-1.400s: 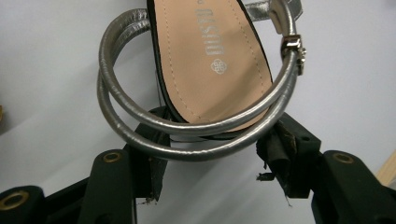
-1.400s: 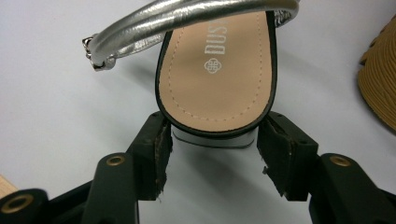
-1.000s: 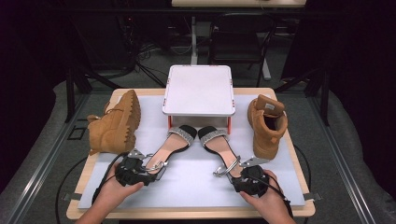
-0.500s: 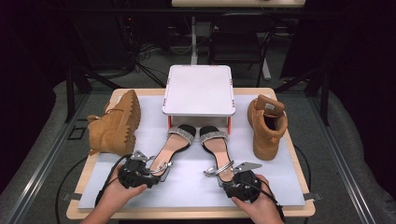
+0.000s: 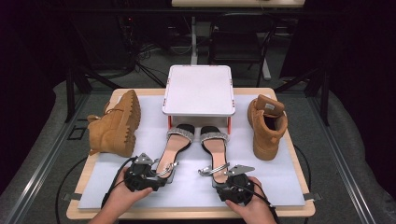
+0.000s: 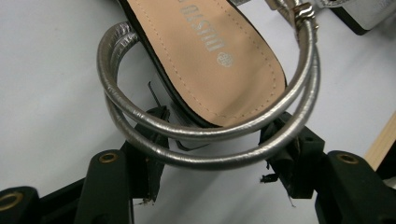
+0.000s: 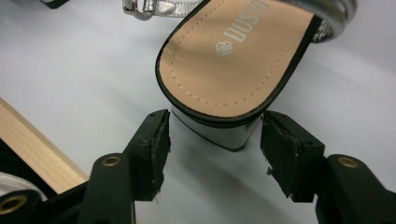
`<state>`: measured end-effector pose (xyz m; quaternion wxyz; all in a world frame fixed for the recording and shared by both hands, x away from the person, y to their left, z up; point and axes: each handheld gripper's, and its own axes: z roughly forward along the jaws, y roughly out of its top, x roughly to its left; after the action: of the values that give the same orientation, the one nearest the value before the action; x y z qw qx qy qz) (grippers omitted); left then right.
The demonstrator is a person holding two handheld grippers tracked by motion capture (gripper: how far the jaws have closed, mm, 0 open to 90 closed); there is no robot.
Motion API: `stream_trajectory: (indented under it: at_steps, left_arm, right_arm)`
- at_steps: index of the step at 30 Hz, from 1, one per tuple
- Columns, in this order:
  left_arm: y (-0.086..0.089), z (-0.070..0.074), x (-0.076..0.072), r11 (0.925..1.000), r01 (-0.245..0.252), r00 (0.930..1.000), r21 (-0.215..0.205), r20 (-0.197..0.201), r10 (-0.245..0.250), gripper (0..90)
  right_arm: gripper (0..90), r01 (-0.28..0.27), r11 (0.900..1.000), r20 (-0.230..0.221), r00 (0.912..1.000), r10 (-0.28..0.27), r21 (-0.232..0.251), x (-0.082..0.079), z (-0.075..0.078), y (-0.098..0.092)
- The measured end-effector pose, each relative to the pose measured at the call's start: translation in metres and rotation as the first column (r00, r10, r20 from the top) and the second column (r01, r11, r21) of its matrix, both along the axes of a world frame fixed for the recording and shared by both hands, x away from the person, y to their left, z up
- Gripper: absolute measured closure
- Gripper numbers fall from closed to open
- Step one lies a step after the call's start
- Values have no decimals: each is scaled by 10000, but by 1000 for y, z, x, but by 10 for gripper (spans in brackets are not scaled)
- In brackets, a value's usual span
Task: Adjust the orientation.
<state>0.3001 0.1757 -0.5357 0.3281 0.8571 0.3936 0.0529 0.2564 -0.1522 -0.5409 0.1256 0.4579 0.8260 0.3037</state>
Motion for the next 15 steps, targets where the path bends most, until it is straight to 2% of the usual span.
stream_trajectory:
  at_steps: [5, 8, 9, 15]
  left_arm:
    - [-4, -3, 0, 9999, 66, 9994, 116, 337, -69, 396]
    - [-8, -7, 1, 9989, 224, 9977, 415, 628, -250, 374]
    - [-10, -8, 0, 9983, 212, 9969, 551, 741, -252, 362]
    - [-11, -8, 1, 9980, 227, 9974, 596, 664, -267, 359]
  right_arm:
    - [392, 102, 9999, 221, 9997, -103, 51, 3, -4, 1]
    - [368, 59, 9999, 287, 9996, -56, -116, 4, -5, 3]
    - [357, 86, 10000, 324, 9994, -85, -33, 5, -7, 4]
    - [344, 122, 9999, 296, 9995, -121, -57, 7, -9, 5]
